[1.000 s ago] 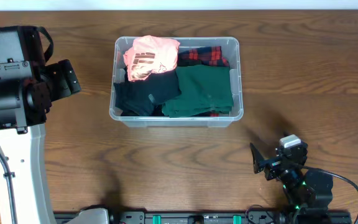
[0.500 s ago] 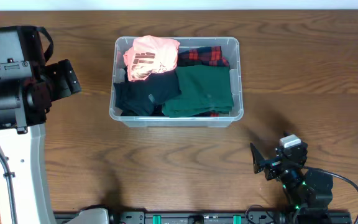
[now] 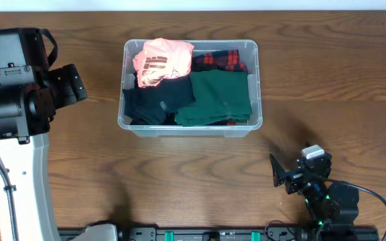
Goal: Pack container
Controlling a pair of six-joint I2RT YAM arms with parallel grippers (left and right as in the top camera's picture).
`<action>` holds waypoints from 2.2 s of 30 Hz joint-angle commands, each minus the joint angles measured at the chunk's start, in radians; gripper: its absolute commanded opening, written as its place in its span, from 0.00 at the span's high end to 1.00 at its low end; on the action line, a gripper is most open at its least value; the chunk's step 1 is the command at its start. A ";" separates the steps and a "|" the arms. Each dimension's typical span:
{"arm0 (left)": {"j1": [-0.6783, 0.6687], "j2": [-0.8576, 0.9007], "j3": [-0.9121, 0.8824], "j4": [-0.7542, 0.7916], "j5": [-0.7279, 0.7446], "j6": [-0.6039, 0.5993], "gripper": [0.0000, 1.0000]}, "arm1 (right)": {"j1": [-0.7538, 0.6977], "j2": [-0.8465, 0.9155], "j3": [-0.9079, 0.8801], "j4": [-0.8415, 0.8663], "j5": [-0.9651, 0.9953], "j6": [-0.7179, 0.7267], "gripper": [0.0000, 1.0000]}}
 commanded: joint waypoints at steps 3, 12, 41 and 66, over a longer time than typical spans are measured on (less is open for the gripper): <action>0.004 0.000 0.006 -0.003 -0.015 0.006 0.02 | -0.005 -0.007 -0.006 0.002 -0.008 -0.010 0.01; 0.004 0.000 0.006 -0.003 -0.015 0.006 0.02 | -0.005 -0.007 -0.006 0.002 -0.008 -0.010 0.01; 0.004 -0.224 -0.214 0.304 0.176 0.253 0.02 | -0.005 -0.007 -0.006 0.002 -0.008 -0.010 0.01; 0.003 -0.957 -0.910 0.599 0.278 0.268 0.02 | -0.005 -0.007 -0.006 0.002 -0.008 -0.010 0.01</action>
